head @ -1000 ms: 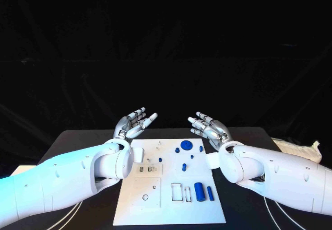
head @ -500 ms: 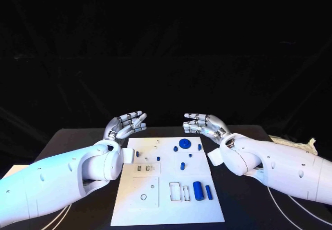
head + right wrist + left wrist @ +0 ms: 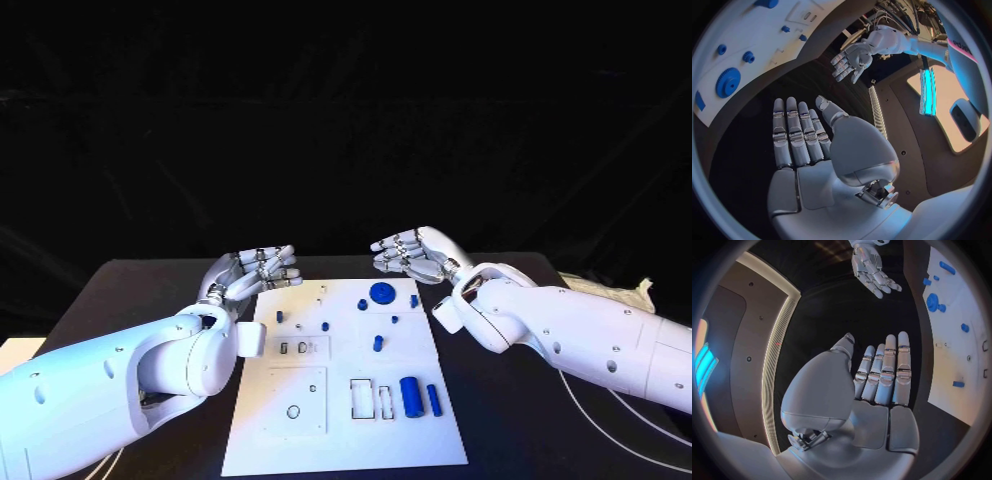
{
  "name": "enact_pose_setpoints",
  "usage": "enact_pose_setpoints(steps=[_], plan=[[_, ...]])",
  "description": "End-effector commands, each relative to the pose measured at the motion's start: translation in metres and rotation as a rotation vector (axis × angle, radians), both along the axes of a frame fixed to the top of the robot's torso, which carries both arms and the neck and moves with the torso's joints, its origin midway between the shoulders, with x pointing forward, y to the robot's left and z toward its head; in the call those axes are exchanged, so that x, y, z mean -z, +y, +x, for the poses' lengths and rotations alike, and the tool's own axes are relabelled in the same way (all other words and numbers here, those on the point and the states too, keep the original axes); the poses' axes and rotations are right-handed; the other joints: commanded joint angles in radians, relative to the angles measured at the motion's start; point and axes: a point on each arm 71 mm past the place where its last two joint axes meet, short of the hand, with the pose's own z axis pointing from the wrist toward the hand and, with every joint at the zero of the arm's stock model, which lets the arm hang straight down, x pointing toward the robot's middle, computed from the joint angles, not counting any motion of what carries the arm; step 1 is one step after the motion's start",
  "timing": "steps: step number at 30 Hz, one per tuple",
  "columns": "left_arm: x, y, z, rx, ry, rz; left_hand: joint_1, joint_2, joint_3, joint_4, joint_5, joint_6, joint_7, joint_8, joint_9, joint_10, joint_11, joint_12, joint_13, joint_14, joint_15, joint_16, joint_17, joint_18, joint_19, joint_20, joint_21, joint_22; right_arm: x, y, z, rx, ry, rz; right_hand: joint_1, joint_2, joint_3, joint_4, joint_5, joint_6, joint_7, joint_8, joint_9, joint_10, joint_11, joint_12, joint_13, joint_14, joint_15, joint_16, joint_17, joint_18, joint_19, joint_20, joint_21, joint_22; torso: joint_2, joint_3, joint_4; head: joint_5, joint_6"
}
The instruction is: Assemble the parts on the task board
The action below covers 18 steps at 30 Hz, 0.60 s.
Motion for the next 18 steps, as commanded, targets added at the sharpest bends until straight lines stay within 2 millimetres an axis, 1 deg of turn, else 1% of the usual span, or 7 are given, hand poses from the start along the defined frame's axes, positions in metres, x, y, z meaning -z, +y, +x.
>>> enact_pose_setpoints(steps=[1,5,6,9,11,15,18], plan=[[-0.004,-0.006,-0.004,0.072,-0.001,-0.047,0.004,0.01,0.001,-0.009,-0.003,0.006,0.0,-0.003,-0.001,0.008,-0.001,-0.006,0.0,0.01,0.001,-0.006,0.003,0.011,0.009,0.0,0.0,-0.002,-0.002,0.006,0.001,-0.04,-0.094,-0.251,-0.021,-0.044,0.069,-0.028,-0.002,0.093,-0.026,-0.011,0.004,0.117,-0.035,-0.019,0.004,0.154,-0.047,0.017,0.023,0.009,0.127,-0.049,0.051,0.01,0.028,-0.0089,0.0073,-0.008,0.005],[-0.006,-0.007,-0.008,0.089,0.002,-0.062,0.003,0.011,0.001,-0.01,-0.003,0.008,-0.001,-0.003,-0.001,0.01,-0.002,-0.007,0.0,0.012,0.0,-0.007,0.004,0.011,0.011,-0.001,0.0,-0.003,-0.006,0.01,0.004,-0.044,-0.127,-0.398,-0.028,-0.063,0.073,-0.027,-0.031,0.111,-0.037,-0.014,0.004,0.148,-0.049,-0.024,0.006,0.214,-0.068,0.033,0.044,0.008,0.174,-0.071,0.08,0.02,0.046,-0.0142,0.0134,-0.012,0.003],[-0.008,-0.008,-0.01,0.096,0.004,-0.071,0.003,0.011,0.001,-0.01,-0.003,0.008,-0.001,-0.004,-0.001,0.01,-0.002,-0.007,0.0,0.012,0.0,-0.007,0.004,0.011,0.011,-0.001,0.0,-0.003,-0.006,0.012,0.005,-0.047,-0.129,-0.462,-0.029,-0.071,0.071,-0.027,-0.039,0.114,-0.041,-0.016,0.004,0.154,-0.053,-0.027,0.006,0.238,-0.075,0.042,0.053,0.009,0.193,-0.08,0.092,0.025,0.054,-0.0161,0.016,-0.015,0.005],[-0.011,-0.01,-0.014,0.108,0.012,-0.094,0.003,0.011,0.001,-0.01,-0.004,0.008,-0.001,-0.004,-0.001,0.01,-0.002,-0.007,0.0,0.012,0.0,-0.007,0.005,0.011,0.011,-0.001,-0.001,-0.003,-0.007,0.017,0.008,-0.051,-0.138,-0.589,-0.025,-0.083,0.066,-0.024,-0.038,0.126,-0.053,-0.017,0.005,0.176,-0.067,-0.028,0.008,0.327,-0.101,0.087,0.087,0.009,0.266,-0.114,0.143,0.049,0.064,-0.0186,0.0199,-0.023,0.002],[-0.014,-0.011,-0.017,0.117,0.016,-0.108,0.003,0.011,0.001,-0.011,-0.004,0.008,-0.001,-0.004,-0.001,0.01,-0.002,-0.007,0.0,0.012,0.0,-0.007,0.005,0.011,0.011,-0.001,-0.001,-0.003,-0.007,0.021,0.008,-0.053,-0.152,-0.65,-0.023,-0.088,0.062,-0.021,-0.04,0.135,-0.061,-0.017,0.005,0.187,-0.076,-0.031,0.008,0.392,-0.116,0.122,0.113,0.008,0.316,-0.137,0.182,0.067,0.07,-0.0217,0.0222,-0.023,0.0],[-0.02,-0.014,-0.023,0.136,0.018,-0.128,0.003,0.011,0.001,-0.011,-0.004,0.008,-0.001,-0.004,-0.001,0.01,-0.002,-0.007,0.0,0.012,0.0,-0.007,0.005,0.011,0.012,-0.001,-0.001,-0.003,-0.008,0.027,0.007,-0.058,-0.174,-0.734,-0.028,-0.105,0.058,-0.009,-0.048,0.137,-0.07,-0.024,0.003,0.181,-0.085,-0.039,0.004,0.431,-0.131,0.216,0.182,0.003,0.369,-0.16,0.245,0.1,0.084,-0.0253,0.0262,-0.021,0.005],[-0.023,-0.016,-0.026,0.147,0.018,-0.138,0.003,0.011,0.001,-0.012,-0.004,0.008,-0.001,-0.004,-0.001,0.011,-0.002,-0.007,0.0,0.012,0.0,-0.008,0.005,0.011,0.012,-0.001,-0.001,-0.003,-0.008,0.031,0.007,-0.06,-0.183,-0.789,-0.035,-0.111,0.063,0.008,-0.055,0.138,-0.072,-0.023,0.003,0.174,-0.09,-0.039,0.005,0.435,-0.134,0.301,0.242,0.004,0.385,-0.167,0.285,0.122,0.092,-0.0274,0.0306,-0.023,0.007]])
